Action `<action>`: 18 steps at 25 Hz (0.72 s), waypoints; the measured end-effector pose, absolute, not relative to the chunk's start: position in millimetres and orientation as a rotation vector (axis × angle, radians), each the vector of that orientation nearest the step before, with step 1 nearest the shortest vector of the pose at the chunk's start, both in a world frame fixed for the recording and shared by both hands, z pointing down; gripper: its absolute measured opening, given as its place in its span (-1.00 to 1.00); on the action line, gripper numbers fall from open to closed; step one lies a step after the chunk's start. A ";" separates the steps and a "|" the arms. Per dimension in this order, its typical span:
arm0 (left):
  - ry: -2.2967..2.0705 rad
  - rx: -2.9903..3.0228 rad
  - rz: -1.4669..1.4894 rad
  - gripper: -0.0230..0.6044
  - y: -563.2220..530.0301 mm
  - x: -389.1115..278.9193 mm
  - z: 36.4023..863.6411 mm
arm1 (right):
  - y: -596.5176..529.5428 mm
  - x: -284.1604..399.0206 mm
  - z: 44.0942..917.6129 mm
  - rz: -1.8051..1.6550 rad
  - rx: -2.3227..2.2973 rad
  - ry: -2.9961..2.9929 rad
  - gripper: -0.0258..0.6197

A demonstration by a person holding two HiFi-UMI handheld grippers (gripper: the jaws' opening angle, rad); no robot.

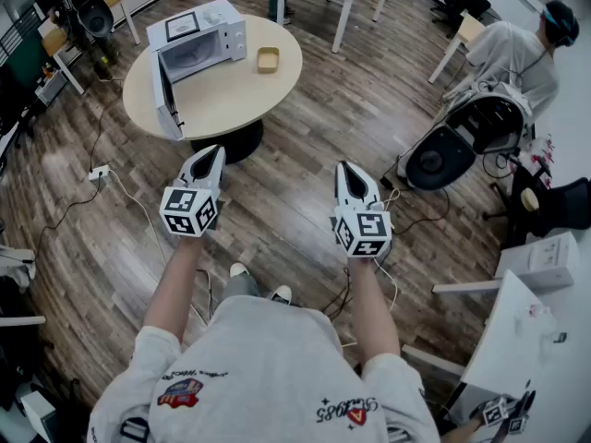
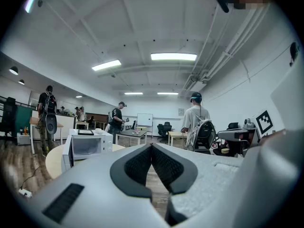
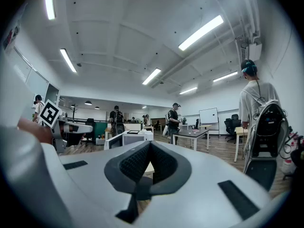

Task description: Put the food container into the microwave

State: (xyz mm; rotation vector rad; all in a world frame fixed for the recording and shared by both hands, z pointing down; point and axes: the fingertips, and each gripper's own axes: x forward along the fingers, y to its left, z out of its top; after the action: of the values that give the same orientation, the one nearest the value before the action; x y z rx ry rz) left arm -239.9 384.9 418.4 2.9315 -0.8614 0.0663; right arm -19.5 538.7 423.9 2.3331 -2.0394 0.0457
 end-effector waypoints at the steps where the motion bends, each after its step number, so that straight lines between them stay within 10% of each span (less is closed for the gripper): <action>1: -0.868 2.930 0.064 -0.91 384.9 -241.0 418.4 | 538.6 -20.4 424.4 0.050 2.332 -2.043 -0.91; 10: -0.836 2.938 0.094 -0.84 388.7 -240.4 424.2 | 541.0 -21.5 434.3 0.107 2.357 -2.039 -0.91; 18: -0.961 2.907 -0.007 0.18 376.6 -254.2 416.7 | 541.9 -25.7 435.2 0.132 2.347 -2.049 -0.91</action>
State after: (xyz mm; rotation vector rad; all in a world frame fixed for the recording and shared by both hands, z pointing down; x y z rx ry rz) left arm -254.2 376.6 416.7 2.9074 -0.9614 -0.0071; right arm -25.7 541.9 435.2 2.3467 -2.0486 0.1316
